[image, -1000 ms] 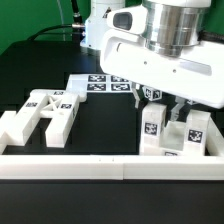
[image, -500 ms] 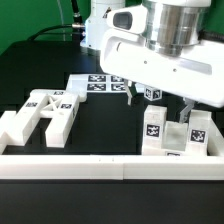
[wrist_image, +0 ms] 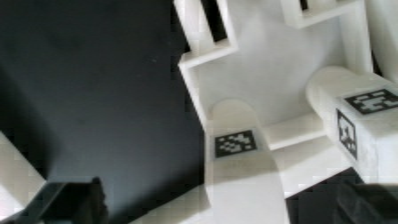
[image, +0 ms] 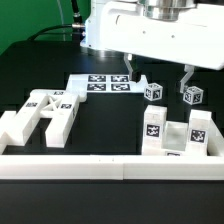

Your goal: Assemble chair

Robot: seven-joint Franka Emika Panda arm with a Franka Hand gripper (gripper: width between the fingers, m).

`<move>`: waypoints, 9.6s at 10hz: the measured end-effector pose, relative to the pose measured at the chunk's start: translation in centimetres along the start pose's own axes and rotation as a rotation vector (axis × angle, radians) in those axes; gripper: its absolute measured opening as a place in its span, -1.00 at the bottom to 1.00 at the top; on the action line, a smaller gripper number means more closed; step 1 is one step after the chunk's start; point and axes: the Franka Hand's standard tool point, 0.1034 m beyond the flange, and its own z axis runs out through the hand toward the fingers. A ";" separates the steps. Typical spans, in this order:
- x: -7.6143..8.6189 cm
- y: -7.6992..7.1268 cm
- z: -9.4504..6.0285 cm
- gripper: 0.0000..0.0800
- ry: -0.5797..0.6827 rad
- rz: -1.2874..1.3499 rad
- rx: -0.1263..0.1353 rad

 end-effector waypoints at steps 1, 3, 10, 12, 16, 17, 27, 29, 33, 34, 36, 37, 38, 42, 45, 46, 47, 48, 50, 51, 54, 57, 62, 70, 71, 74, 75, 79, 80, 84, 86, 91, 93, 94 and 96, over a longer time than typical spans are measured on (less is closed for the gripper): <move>0.0 0.0 0.1 0.62 0.000 0.000 -0.001; 0.0 0.0 0.2 0.62 0.001 -0.002 -0.001; -1.8 0.2 5.1 0.62 0.040 -0.073 -0.013; -2.6 0.2 6.9 0.62 0.044 -0.089 -0.022; -3.4 0.2 8.8 0.62 0.043 -0.095 -0.035; -3.8 0.1 9.4 0.62 0.043 -0.100 -0.039; -3.4 -0.4 9.8 -0.31 0.082 -0.125 -0.017; -3.4 -0.4 9.7 -0.31 0.082 -0.129 -0.016; -2.2 -0.5 2.3 -0.31 0.009 -0.151 0.001; -1.9 -0.3 1.4 -0.31 -0.012 -0.148 -0.006; -1.5 -0.4 1.1 -0.31 -0.021 -0.150 -0.010; -1.7 -0.2 1.3 -0.31 -0.033 -0.153 -0.018; -1.8 0.5 1.2 -0.31 -0.103 -0.158 -0.050; -0.9 2.1 0.6 -0.39 -0.403 -0.184 -0.147; -0.1 3.1 1.1 -0.43 -0.521 -0.169 -0.208; 0.2 2.9 1.2 -0.46 -0.505 -0.172 -0.204; 0.2 2.9 1.3 -0.46 -0.505 -0.171 -0.205; 0.2 3.0 1.3 -0.01 -0.506 -0.171 -0.205; 0.5 2.4 1.1 0.34 -0.467 -0.194 -0.184; 0.1 1.8 0.7 0.57 -0.417 -0.232 -0.149; -0.9 2.6 0.1 0.62 -0.408 -0.288 -0.115; -1.0 2.7 0.2 0.62 -0.409 -0.288 -0.118; -3.9 3.5 -0.3 0.62 -0.282 -0.506 -0.006; -6.2 4.8 2.8 0.62 -0.195 -0.574 0.004; -6.3 5.3 3.6 0.62 -0.181 -0.573 0.001; -6.4 5.8 5.9 0.62 -0.175 -0.572 -0.016; -6.5 5.8 6.6 0.62 -0.175 -0.570 -0.022; -5.5 4.9 6.8 0.62 -0.111 -0.576 -0.008; -5.4 4.8 6.8 0.62 -0.101 -0.577 -0.006; -5.2 4.2 5.3 0.62 -0.098 -0.567 0.007; -4.9 4.3 4.3 0.62 -0.089 -0.538 0.021; -5.0 4.3 4.5 0.62 -0.090 -0.537 0.019; -5.9 4.9 5.1 0.62 -0.076 -0.466 0.016; -6.3 5.1 5.5 0.62 -0.066 -0.451 0.015; -7.2 5.3 6.8 0.62 -0.048 -0.454 0.013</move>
Offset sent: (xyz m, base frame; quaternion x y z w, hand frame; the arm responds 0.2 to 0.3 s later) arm -0.0217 0.0083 -0.0153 -0.0228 0.0379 -0.0396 0.9982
